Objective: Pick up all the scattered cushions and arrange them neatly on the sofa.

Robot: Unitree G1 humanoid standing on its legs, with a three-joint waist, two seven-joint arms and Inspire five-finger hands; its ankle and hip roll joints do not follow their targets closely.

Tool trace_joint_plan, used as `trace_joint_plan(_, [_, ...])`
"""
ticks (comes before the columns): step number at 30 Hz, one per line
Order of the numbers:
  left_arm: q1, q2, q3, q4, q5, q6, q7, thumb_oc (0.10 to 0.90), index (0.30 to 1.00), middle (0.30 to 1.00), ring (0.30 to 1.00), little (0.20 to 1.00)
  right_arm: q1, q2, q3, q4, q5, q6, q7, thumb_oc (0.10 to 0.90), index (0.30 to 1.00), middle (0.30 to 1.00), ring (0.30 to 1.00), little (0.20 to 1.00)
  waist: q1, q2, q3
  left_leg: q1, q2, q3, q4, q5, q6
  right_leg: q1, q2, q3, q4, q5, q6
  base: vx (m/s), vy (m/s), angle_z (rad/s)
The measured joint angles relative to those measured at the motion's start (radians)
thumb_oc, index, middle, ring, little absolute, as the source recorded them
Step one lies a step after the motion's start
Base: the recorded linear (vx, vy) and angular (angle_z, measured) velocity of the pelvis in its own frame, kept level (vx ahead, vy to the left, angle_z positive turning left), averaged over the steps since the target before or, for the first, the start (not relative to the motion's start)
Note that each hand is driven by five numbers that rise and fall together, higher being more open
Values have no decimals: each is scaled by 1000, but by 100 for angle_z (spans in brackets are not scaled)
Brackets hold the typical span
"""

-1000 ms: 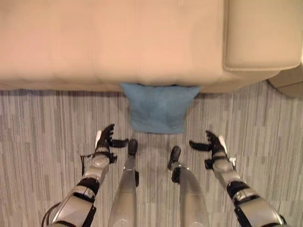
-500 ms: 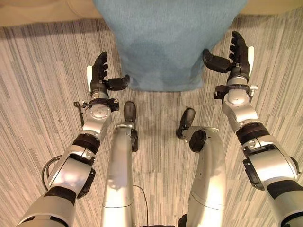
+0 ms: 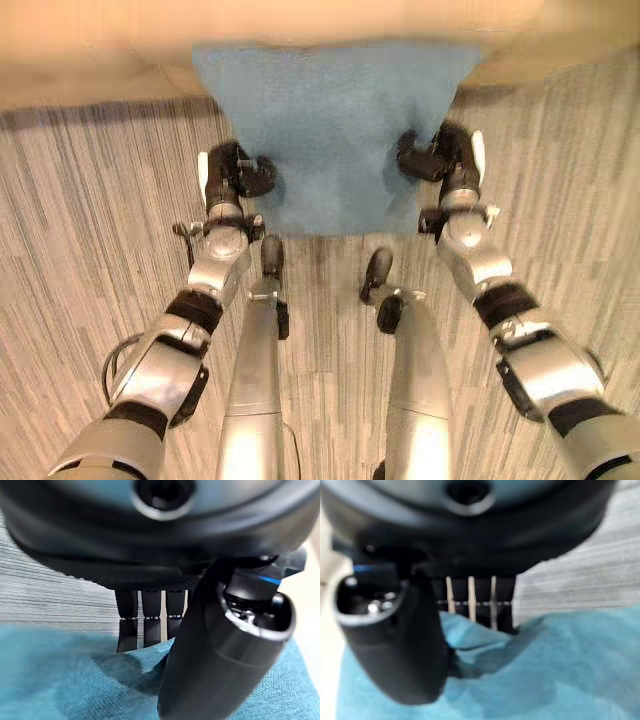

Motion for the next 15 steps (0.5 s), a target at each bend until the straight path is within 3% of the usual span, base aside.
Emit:
trace_joint_plan(2, [32, 0, 39, -66, 7, 0, -1, 400, 300, 300, 300, 300, 34, -2, -28, -53, -12, 2, 12, 400, 300, 300, 300, 300, 0, 0, 1, 37, 1, -6, -54, 27, -10, 33, 3, -14, -40, 12, -6, -187, -129, -1])
trace_joint_plan(3, [106, -22, 82, -111, 16, -9, -2, 400, 300, 300, 300, 300, 98, 9, -30, -109, -58, 0, 19, 400, 300, 300, 300, 300, 0, 1, 16, 136, 3, -23, -161, 68, -24, 126, 17, -36, -118, 38, -7, -73, -67, -2])
trace_joint_plan(11, [336, -56, 135, -203, 46, -24, -26, 400, 300, 300, 300, 300, 260, 28, -34, -221, -163, -1, 45, 400, 300, 300, 300, 300, 9, 17, 51, 520, 33, -53, -394, 120, -44, 497, 44, -102, -272, 34, -6, -67, -109, 4])
trace_joint_plan(15, [431, -83, 155, -270, 49, -48, -34, 400, 300, 300, 300, 300, 342, 28, -39, -263, -199, -15, 58, 400, 300, 300, 300, 300, 48, 26, 64, 730, 64, -65, -489, 136, -56, 710, 72, -140, -346, 24, -5, 46, -76, 7])
